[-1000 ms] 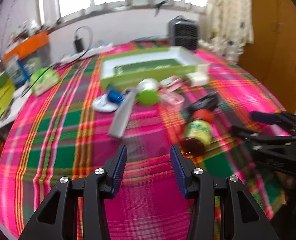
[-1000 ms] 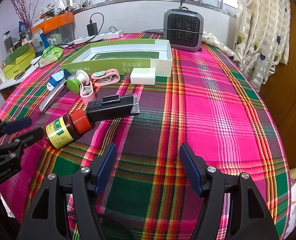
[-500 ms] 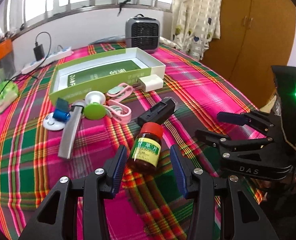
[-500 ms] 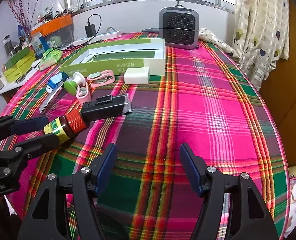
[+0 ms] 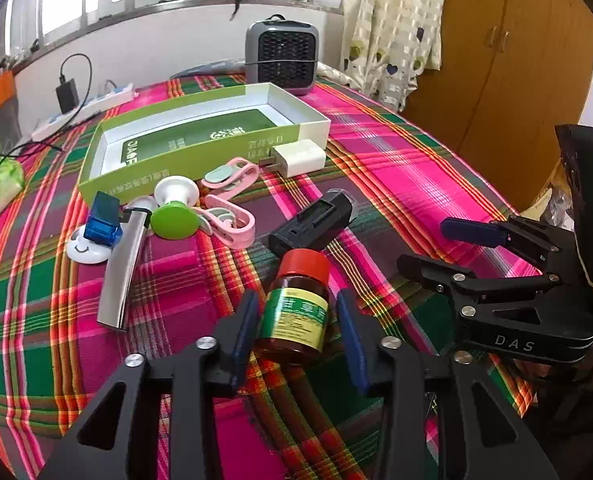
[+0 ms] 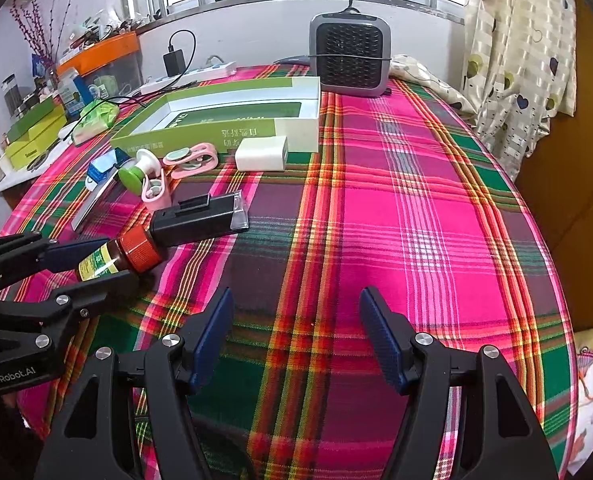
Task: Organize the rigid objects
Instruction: 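Move the left gripper to the brown red-capped bottle and close on it, then close the right gripper on the black rectangular device while the left gripper holds the bottle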
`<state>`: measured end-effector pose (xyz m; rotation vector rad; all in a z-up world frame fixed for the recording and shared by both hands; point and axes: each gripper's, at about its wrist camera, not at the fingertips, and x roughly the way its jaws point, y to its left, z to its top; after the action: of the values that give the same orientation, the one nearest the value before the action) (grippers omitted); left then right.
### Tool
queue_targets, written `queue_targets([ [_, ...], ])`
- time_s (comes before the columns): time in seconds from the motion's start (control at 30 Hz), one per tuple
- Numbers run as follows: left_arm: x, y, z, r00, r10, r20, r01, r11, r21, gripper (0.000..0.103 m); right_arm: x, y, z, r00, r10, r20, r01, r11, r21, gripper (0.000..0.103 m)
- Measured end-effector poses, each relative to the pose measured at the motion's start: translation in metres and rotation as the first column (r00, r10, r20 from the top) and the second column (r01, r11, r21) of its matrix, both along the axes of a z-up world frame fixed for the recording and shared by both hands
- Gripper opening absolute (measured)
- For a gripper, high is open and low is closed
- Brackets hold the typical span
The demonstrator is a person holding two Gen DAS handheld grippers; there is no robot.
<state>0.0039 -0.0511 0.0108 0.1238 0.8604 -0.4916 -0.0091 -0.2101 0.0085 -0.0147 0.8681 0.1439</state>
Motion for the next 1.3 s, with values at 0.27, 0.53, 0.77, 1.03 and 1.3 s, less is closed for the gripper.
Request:
queue_targets([
  [0.27, 0.001, 0.009, 0.001, 1.000, 0.023, -0.001, -0.023, 0.999, -0.031, 0.031, 0.003, 0.000, 0.000, 1.000, 0.007, -0.003, -0.007, 1.000, 0.004, 0.066],
  [0.53, -0.001, 0.032, 0.001, 0.996, 0.092, -0.001, -0.092, 0.995, -0.032, 0.031, 0.020, 0.008, 0.016, 0.988, 0.148, 0.047, -0.152, 0.984, 0.097, 0.066],
  [0.77, -0.003, 0.051, 0.000, 0.989, 0.146, -0.005, -0.146, 0.989, -0.031, 0.031, 0.040, 0.027, 0.012, 0.961, 0.273, 0.031, -0.275, 0.954, 0.121, 0.066],
  [1.03, -0.002, 0.068, -0.001, 0.981, 0.196, -0.009, -0.196, 0.980, -0.036, 0.031, 0.050, 0.032, 0.008, 0.945, 0.325, 0.017, -0.324, 0.935, 0.145, 0.066],
  [1.3, -0.005, 0.075, 0.000, 0.977, 0.215, -0.011, -0.215, 0.976, -0.039, 0.031, 0.056, 0.029, 0.008, 0.939, 0.343, 0.019, -0.340, 0.919, 0.199, 0.066],
])
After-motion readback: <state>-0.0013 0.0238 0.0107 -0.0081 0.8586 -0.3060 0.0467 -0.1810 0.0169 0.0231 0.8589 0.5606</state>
